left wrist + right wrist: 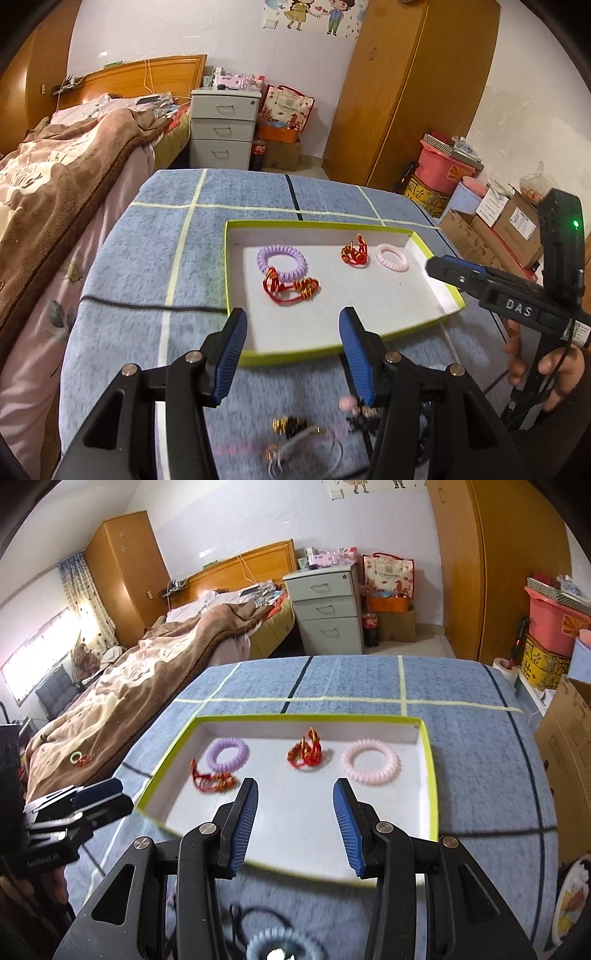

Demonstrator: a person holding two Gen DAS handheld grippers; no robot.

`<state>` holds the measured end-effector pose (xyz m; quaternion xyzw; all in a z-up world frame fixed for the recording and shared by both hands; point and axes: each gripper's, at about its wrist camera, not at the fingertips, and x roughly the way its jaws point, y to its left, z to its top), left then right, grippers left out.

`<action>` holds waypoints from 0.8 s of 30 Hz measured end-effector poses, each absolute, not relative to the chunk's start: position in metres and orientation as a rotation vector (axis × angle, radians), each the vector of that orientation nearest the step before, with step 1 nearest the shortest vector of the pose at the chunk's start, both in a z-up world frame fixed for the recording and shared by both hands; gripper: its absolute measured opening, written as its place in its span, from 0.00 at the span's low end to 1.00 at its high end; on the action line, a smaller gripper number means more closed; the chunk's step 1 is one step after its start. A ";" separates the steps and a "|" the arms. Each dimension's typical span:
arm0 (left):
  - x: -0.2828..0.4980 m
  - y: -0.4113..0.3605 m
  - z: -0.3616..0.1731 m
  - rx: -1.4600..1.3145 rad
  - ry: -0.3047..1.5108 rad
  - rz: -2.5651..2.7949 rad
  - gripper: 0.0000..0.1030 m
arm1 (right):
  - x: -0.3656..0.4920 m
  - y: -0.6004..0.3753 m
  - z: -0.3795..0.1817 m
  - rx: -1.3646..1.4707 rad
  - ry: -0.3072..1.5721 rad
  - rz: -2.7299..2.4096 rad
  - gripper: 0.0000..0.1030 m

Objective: Organize jewelry
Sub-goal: 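Move both tools back toward the remaining jewelry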

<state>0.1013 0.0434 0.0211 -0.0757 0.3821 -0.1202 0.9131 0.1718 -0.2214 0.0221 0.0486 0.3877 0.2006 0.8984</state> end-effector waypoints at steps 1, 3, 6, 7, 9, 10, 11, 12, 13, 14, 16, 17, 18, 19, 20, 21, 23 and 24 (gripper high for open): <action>0.096 0.045 0.021 -0.160 0.785 -0.245 0.53 | 0.165 -0.223 0.022 0.099 0.800 0.416 0.43; 0.086 0.047 0.020 -0.160 0.782 -0.238 0.53 | 0.154 -0.227 0.023 0.090 0.795 0.413 0.43; 0.074 0.048 0.016 -0.156 0.782 -0.236 0.53 | 0.138 -0.232 0.019 0.086 0.793 0.408 0.43; 0.070 0.049 0.013 -0.159 0.784 -0.237 0.53 | 0.133 -0.235 0.016 0.087 0.797 0.407 0.43; 0.062 0.051 0.009 -0.169 0.789 -0.234 0.53 | 0.125 -0.238 0.012 0.081 0.804 0.405 0.43; 0.059 0.053 0.006 -0.175 0.793 -0.230 0.53 | 0.121 -0.240 0.008 0.076 0.810 0.405 0.43; 0.056 0.055 0.004 -0.180 0.794 -0.224 0.53 | 0.118 -0.241 0.005 0.069 0.818 0.398 0.43; 0.053 0.057 0.002 -0.183 0.795 -0.223 0.53 | 0.115 -0.243 0.001 0.069 0.821 0.391 0.43; 0.050 0.060 -0.001 -0.186 0.798 -0.221 0.53 | 0.113 -0.246 -0.001 0.071 0.827 0.387 0.43; 0.047 0.061 -0.003 -0.188 0.803 -0.214 0.53 | 0.112 -0.248 -0.006 0.073 0.846 0.381 0.43; 0.043 0.063 -0.008 -0.190 0.809 -0.209 0.53 | 0.107 -0.250 -0.015 0.061 0.877 0.379 0.43; 0.042 0.065 -0.010 -0.195 0.813 -0.205 0.53 | 0.106 -0.250 -0.019 0.044 0.886 0.369 0.43; 0.041 0.065 -0.012 -0.196 0.814 -0.205 0.53 | 0.104 -0.249 -0.023 0.017 0.894 0.352 0.43; 0.039 0.065 -0.014 -0.196 0.818 -0.208 0.53 | 0.102 -0.249 -0.024 0.000 0.898 0.346 0.43; 0.038 0.066 -0.016 -0.196 0.825 -0.205 0.53 | 0.101 -0.248 -0.026 -0.013 0.905 0.346 0.43; 0.037 0.067 -0.019 -0.197 0.829 -0.198 0.53 | 0.099 -0.249 -0.028 -0.014 0.910 0.353 0.43; 0.036 0.067 -0.021 -0.207 0.833 -0.201 0.53 | 0.098 -0.248 -0.030 -0.015 0.918 0.361 0.43; 0.035 0.067 -0.022 -0.209 0.833 -0.200 0.53 | 0.098 -0.247 -0.031 -0.020 0.920 0.358 0.43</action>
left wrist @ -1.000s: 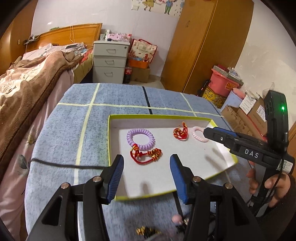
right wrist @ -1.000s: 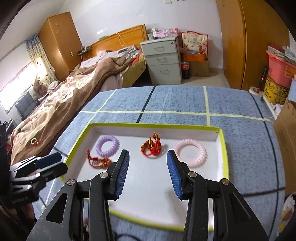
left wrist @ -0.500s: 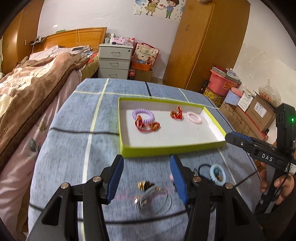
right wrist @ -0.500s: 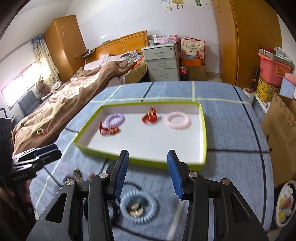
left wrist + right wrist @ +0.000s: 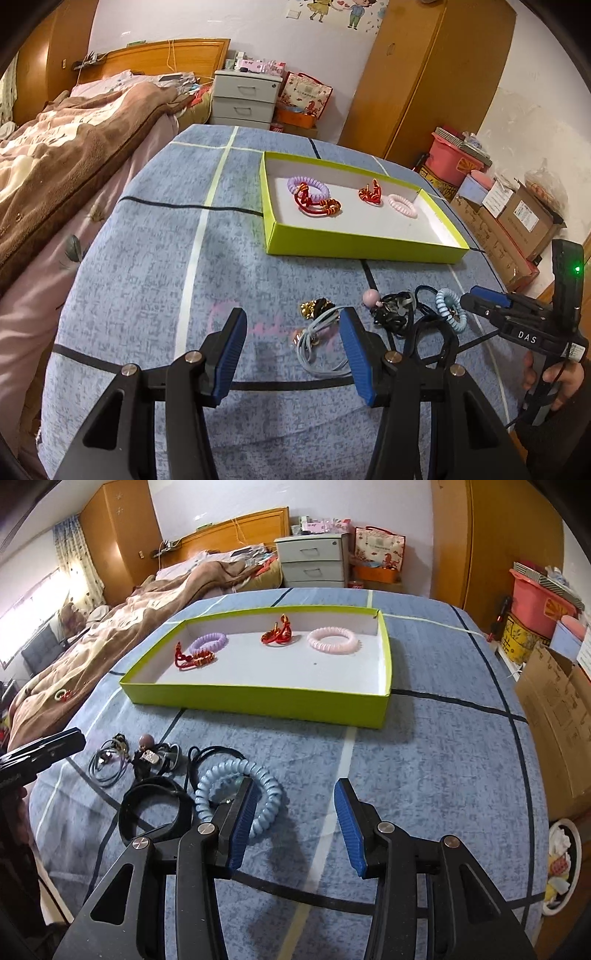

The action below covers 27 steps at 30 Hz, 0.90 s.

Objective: Organize jewelry
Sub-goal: 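Move both tools back toward the remaining jewelry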

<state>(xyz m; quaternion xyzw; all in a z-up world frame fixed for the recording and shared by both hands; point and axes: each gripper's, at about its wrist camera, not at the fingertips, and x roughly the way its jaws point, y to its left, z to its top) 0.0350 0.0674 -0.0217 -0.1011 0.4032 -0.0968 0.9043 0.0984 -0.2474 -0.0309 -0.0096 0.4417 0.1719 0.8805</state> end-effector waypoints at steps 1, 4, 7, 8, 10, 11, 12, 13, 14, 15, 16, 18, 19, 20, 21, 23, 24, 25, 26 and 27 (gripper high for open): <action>0.034 0.067 -0.022 -0.207 0.832 -0.204 0.53 | 0.098 -0.247 -0.031 -0.025 0.920 0.355 0.43; 0.032 0.066 -0.023 -0.208 0.832 -0.207 0.53 | 0.097 -0.243 -0.033 -0.042 0.923 0.355 0.43; 0.032 0.067 -0.025 -0.209 0.839 -0.207 0.53 | 0.097 -0.239 -0.036 -0.068 0.935 0.342 0.43; 0.033 0.068 -0.027 -0.208 0.843 -0.206 0.53 | 0.096 -0.239 -0.036 -0.074 0.933 0.342 0.43; 0.032 0.069 -0.029 -0.210 0.849 -0.199 0.53 | 0.092 -0.238 -0.034 -0.074 0.915 0.355 0.42; 0.032 0.069 -0.030 -0.209 0.851 -0.201 0.53 | 0.091 -0.238 -0.033 -0.075 0.915 0.361 0.40; 0.032 0.070 -0.031 -0.210 0.853 -0.202 0.53 | 0.091 -0.237 -0.034 -0.080 0.921 0.361 0.31; 0.032 0.069 -0.031 -0.208 0.854 -0.202 0.53 | 0.091 -0.235 -0.036 -0.088 0.928 0.363 0.28; 0.031 0.069 -0.032 -0.204 0.856 -0.205 0.53 | 0.092 -0.234 -0.037 -0.091 0.933 0.372 0.28; 0.031 0.069 -0.032 -0.203 0.858 -0.205 0.53 | 0.092 -0.233 -0.038 -0.097 0.942 0.379 0.27; 0.031 0.069 -0.032 -0.202 0.860 -0.202 0.53 | 0.091 -0.232 -0.038 -0.105 0.939 0.375 0.26; 0.030 0.069 -0.033 -0.204 0.860 -0.207 0.53 | 0.091 -0.232 -0.038 -0.110 0.938 0.378 0.26; 0.030 0.069 -0.033 -0.204 0.861 -0.206 0.53 | 0.091 -0.231 -0.039 -0.115 0.944 0.382 0.26; 0.030 0.069 -0.033 -0.202 0.861 -0.207 0.53 | 0.091 -0.230 -0.039 -0.129 0.944 0.384 0.26; 0.030 0.069 -0.033 -0.200 0.862 -0.210 0.53 | 0.091 -0.228 -0.039 -0.147 0.946 0.383 0.26; 0.029 0.068 -0.034 -0.197 0.864 -0.211 0.53 | 0.091 -0.226 -0.039 -0.163 0.948 0.375 0.22; 0.030 0.068 -0.034 -0.197 0.865 -0.212 0.53 | 0.090 -0.225 -0.038 -0.174 0.945 0.372 0.12; 0.030 0.068 -0.035 -0.196 0.866 -0.211 0.53 | 0.090 -0.224 -0.038 -0.179 0.942 0.371 0.11; 0.030 0.068 -0.035 -0.193 0.866 -0.213 0.53 | 0.090 -0.224 -0.038 -0.176 0.941 0.372 0.10; 0.030 0.068 -0.036 -0.188 0.871 -0.213 0.53 | 0.090 -0.225 -0.038 -0.171 0.940 0.374 0.10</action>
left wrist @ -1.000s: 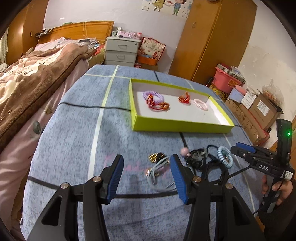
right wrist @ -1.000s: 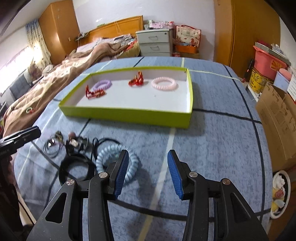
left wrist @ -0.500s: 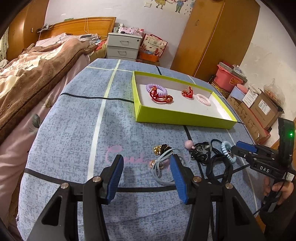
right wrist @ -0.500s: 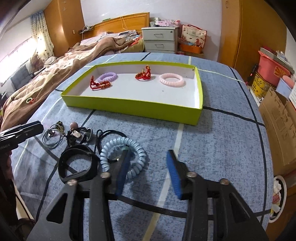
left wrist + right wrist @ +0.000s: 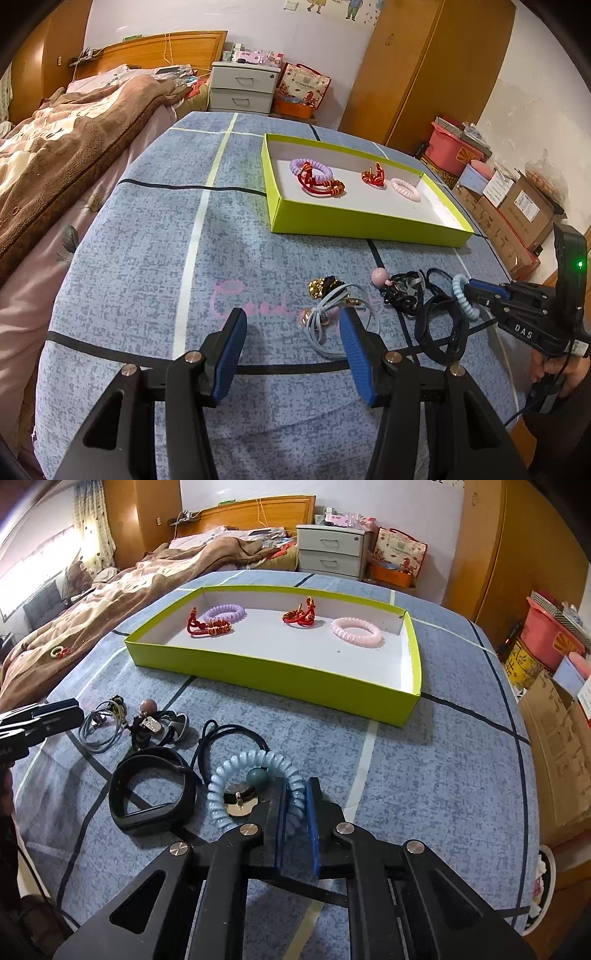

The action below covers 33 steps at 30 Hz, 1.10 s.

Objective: Organize jewelry
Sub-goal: 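Move both tools back toward the remaining jewelry, then grasp the light-blue coil keychain with the right tool while the left tool grasps the grey earphone cord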

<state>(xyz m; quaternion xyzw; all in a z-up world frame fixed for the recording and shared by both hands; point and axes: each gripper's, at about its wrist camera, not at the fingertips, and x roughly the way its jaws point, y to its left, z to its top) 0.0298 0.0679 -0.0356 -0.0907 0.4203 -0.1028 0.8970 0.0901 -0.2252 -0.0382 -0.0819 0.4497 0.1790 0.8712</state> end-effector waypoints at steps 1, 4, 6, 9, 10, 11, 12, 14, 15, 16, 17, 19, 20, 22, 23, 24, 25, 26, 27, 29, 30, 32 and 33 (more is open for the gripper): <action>0.030 0.068 -0.036 -0.184 0.872 -0.210 0.53 | 0.091 -0.227 -0.038 -0.159 0.940 0.378 0.10; 0.029 0.066 -0.035 -0.177 0.869 -0.228 0.53 | 0.090 -0.235 -0.035 -0.123 0.919 0.359 0.10; 0.029 0.063 -0.036 -0.165 0.872 -0.251 0.53 | 0.088 -0.242 -0.028 -0.083 0.894 0.364 0.10; 0.031 0.057 -0.036 -0.130 0.880 -0.254 0.53 | 0.086 -0.250 -0.023 -0.050 0.868 0.349 0.10; 0.031 0.055 -0.036 -0.119 0.881 -0.253 0.53 | 0.087 -0.251 -0.021 -0.039 0.863 0.348 0.10; 0.031 0.052 -0.036 -0.103 0.879 -0.255 0.53 | 0.086 -0.254 -0.020 -0.023 0.857 0.347 0.10; 0.032 0.051 -0.036 -0.091 0.876 -0.250 0.53 | 0.086 -0.255 -0.019 -0.014 0.855 0.346 0.10; 0.035 0.046 -0.038 -0.064 0.888 -0.236 0.53 | 0.086 -0.257 -0.018 -0.005 0.849 0.341 0.10; 0.036 0.044 -0.039 -0.052 0.890 -0.229 0.53 | 0.085 -0.258 -0.017 0.001 0.845 0.342 0.10; 0.037 0.042 -0.039 -0.039 0.891 -0.228 0.53 | 0.083 -0.258 -0.016 0.006 0.843 0.344 0.10; 0.038 0.040 -0.041 -0.032 0.894 -0.234 0.53 | 0.083 -0.258 -0.016 0.010 0.843 0.346 0.10; 0.040 0.038 -0.041 -0.016 0.892 -0.237 0.53 | 0.082 -0.258 -0.016 0.018 0.842 0.346 0.10; 0.042 0.037 -0.041 0.000 0.893 -0.232 0.53 | 0.082 -0.258 -0.016 0.019 0.844 0.348 0.10; 0.044 0.032 -0.040 0.033 0.888 -0.222 0.51 | 0.082 -0.258 -0.017 0.020 0.845 0.352 0.10; 0.045 0.031 -0.041 0.040 0.893 -0.216 0.48 | 0.082 -0.258 -0.017 0.024 0.844 0.354 0.10; 0.045 0.029 -0.042 0.049 0.899 -0.208 0.44 | 0.081 -0.258 -0.017 0.026 0.844 0.357 0.10; 0.044 0.028 -0.041 0.061 0.893 -0.203 0.38 | 0.081 -0.258 -0.017 0.028 0.842 0.358 0.10; 0.044 0.027 -0.041 0.060 0.894 -0.206 0.35 | 0.081 -0.258 -0.017 0.029 0.841 0.357 0.10; 0.043 0.028 -0.041 0.054 0.894 -0.212 0.29 | 0.081 -0.258 -0.016 0.029 0.840 0.359 0.10; 0.041 0.027 -0.040 0.051 0.894 -0.222 0.24 | 0.081 -0.258 -0.016 0.029 0.840 0.361 0.10; 0.041 0.026 -0.041 0.053 0.893 -0.223 0.21 | 0.081 -0.258 -0.016 0.030 0.839 0.361 0.10; 0.041 0.026 -0.040 0.045 0.892 -0.222 0.18 | 0.081 -0.258 -0.017 0.031 0.839 0.362 0.10; 0.042 0.027 -0.040 0.040 0.892 -0.223 0.18 | 0.081 -0.258 -0.017 0.033 0.841 0.361 0.10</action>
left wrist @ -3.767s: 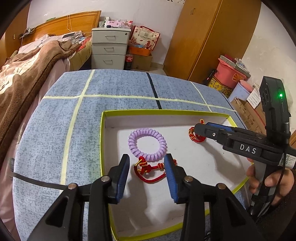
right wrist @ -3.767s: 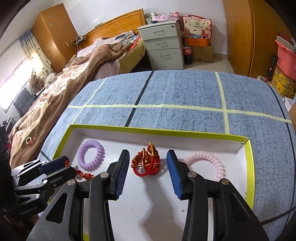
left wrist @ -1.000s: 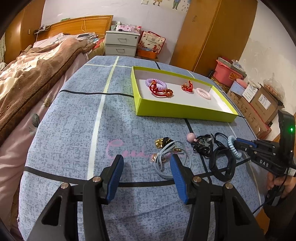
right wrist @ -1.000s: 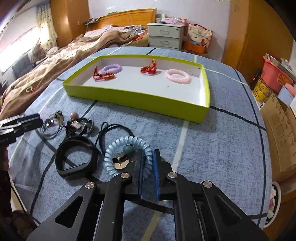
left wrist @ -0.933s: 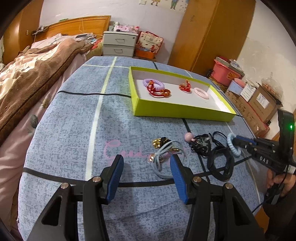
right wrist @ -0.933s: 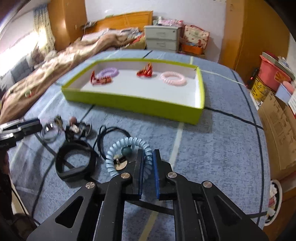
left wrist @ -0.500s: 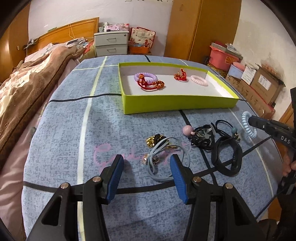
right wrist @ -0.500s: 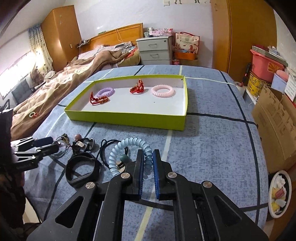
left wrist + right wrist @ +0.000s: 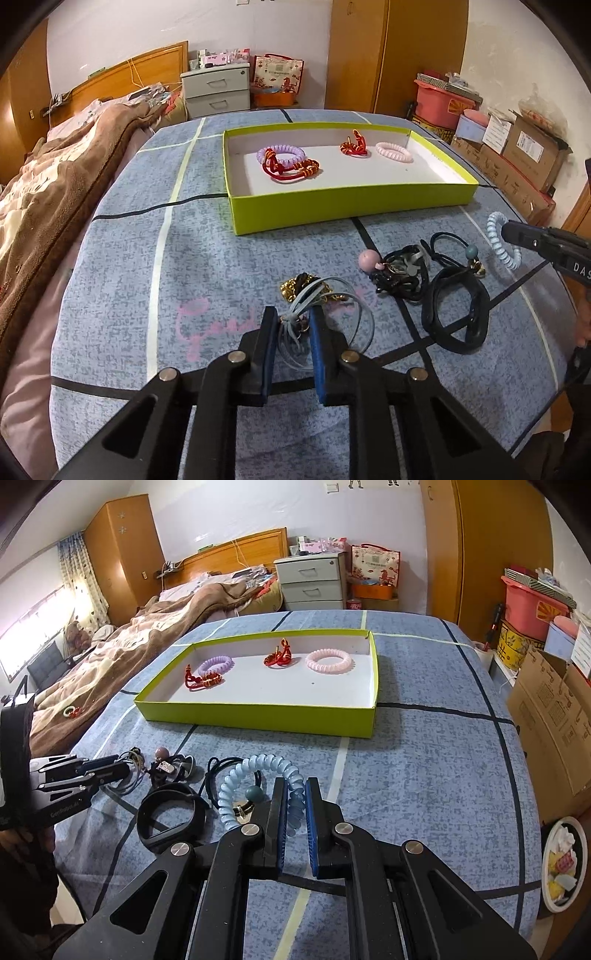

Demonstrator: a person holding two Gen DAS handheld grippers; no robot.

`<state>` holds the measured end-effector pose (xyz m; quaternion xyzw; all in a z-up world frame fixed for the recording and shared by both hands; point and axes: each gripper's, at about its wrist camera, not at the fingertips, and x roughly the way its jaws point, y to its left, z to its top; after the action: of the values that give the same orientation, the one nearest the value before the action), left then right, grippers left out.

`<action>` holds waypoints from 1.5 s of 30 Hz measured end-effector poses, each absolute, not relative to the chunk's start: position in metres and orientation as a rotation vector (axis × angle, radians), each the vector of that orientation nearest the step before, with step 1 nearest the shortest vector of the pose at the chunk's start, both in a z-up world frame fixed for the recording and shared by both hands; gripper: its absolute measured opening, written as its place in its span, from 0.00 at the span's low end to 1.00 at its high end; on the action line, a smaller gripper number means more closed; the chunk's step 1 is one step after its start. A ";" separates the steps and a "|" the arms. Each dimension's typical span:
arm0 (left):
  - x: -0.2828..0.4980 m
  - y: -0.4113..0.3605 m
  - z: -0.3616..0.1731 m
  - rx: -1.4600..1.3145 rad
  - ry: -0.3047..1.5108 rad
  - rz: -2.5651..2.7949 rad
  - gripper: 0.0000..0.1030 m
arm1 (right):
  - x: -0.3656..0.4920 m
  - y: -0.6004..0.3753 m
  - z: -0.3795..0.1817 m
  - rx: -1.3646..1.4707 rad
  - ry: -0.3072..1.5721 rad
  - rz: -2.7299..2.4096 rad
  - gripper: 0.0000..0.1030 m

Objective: Organize jewelry
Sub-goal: 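Grasp the light-blue coil keychain with the right tool while the left tool grasps the grey earphone cord, then carry the coil keychain and grey cord into the green box and open both tools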

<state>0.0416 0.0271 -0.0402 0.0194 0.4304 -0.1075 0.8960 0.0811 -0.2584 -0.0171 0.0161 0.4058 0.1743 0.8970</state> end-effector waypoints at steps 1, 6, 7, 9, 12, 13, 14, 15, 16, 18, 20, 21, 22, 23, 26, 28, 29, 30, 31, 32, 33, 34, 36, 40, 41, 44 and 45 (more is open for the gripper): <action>0.041 0.027 -0.040 0.039 0.891 -0.222 0.18 | 0.081 -0.258 -0.017 0.032 0.841 0.361 0.10; 0.039 0.030 -0.035 0.010 0.874 -0.234 0.17 | 0.081 -0.259 -0.017 0.040 0.841 0.360 0.10; 0.039 0.030 -0.033 0.003 0.870 -0.238 0.17 | 0.081 -0.259 -0.017 0.041 0.841 0.359 0.10; 0.038 0.031 -0.030 -0.007 0.863 -0.248 0.17 | 0.080 -0.260 -0.016 0.044 0.838 0.358 0.10; 0.039 0.031 -0.026 -0.019 0.854 -0.249 0.17 | 0.079 -0.261 -0.015 0.047 0.832 0.361 0.10; 0.040 0.032 -0.024 -0.035 0.852 -0.255 0.17 | 0.078 -0.261 -0.014 0.049 0.830 0.361 0.10; 0.040 0.032 -0.023 -0.050 0.852 -0.266 0.17 | 0.078 -0.261 -0.014 0.051 0.829 0.361 0.10; 0.040 0.032 -0.021 -0.060 0.847 -0.274 0.17 | 0.078 -0.262 -0.013 0.054 0.827 0.361 0.10; 0.040 0.031 -0.019 -0.057 0.844 -0.269 0.17 | 0.078 -0.263 -0.012 0.057 0.825 0.362 0.10; 0.041 0.030 -0.015 -0.047 0.832 -0.266 0.17 | 0.077 -0.263 -0.009 0.059 0.817 0.360 0.10; 0.043 0.031 -0.010 -0.067 0.824 -0.277 0.17 | 0.077 -0.264 -0.006 0.063 0.810 0.360 0.10; 0.043 0.030 -0.008 -0.068 0.819 -0.277 0.18 | 0.078 -0.265 -0.004 0.066 0.807 0.359 0.10; 0.045 0.030 -0.005 -0.066 0.813 -0.271 0.18 | 0.078 -0.266 -0.002 0.068 0.802 0.357 0.10; 0.046 0.030 -0.002 -0.066 0.810 -0.267 0.18 | 0.079 -0.266 0.000 0.071 0.798 0.357 0.10; 0.054 0.030 0.007 -0.080 0.793 -0.271 0.18 | 0.083 -0.267 0.006 0.079 0.787 0.353 0.10; 0.059 0.030 0.011 -0.087 0.785 -0.272 0.18 | 0.087 -0.267 0.010 0.081 0.781 0.350 0.10; 0.063 0.030 0.013 -0.084 0.783 -0.261 0.18 | 0.090 -0.267 0.012 0.083 0.777 0.346 0.10; 0.066 0.029 0.016 -0.077 0.777 -0.256 0.18 | 0.093 -0.267 0.014 0.086 0.773 0.344 0.10; 0.070 0.029 0.018 -0.083 0.772 -0.257 0.18 | 0.097 -0.267 0.016 0.089 0.770 0.341 0.10; 0.074 0.029 0.019 -0.095 0.773 -0.262 0.18 | 0.100 -0.267 0.017 0.091 0.767 0.336 0.10; 0.080 0.029 0.020 -0.101 0.774 -0.271 0.18 | 0.104 -0.267 0.019 0.092 0.765 0.333 0.10; 0.084 0.028 0.022 -0.103 0.774 -0.271 0.18 | 0.109 -0.267 0.020 0.094 0.765 0.328 0.10; 0.093 0.026 0.025 -0.101 0.772 -0.271 0.18 | 0.119 -0.266 0.022 0.095 0.765 0.314 0.10; 0.112 0.021 0.030 -0.091 0.766 -0.279 0.18 | 0.137 -0.264 0.022 0.097 0.771 0.306 0.10; 0.117 0.020 0.030 -0.094 0.772 -0.281 0.18 | 0.142 -0.262 0.021 0.092 0.775 0.303 0.10; 0.132 0.016 0.029 -0.114 0.784 -0.294 0.18 | 0.157 -0.260 0.017 0.088 0.788 0.297 0.10; 0.136 0.014 0.028 -0.112 0.785 -0.298 0.18 | 0.161 -0.259 0.015 0.086 0.793 0.295 0.10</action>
<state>0.1361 0.0143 0.0285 -0.0545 0.3811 -0.1445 0.9116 0.1613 -0.2591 0.0153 0.0416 0.3849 0.1430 0.9109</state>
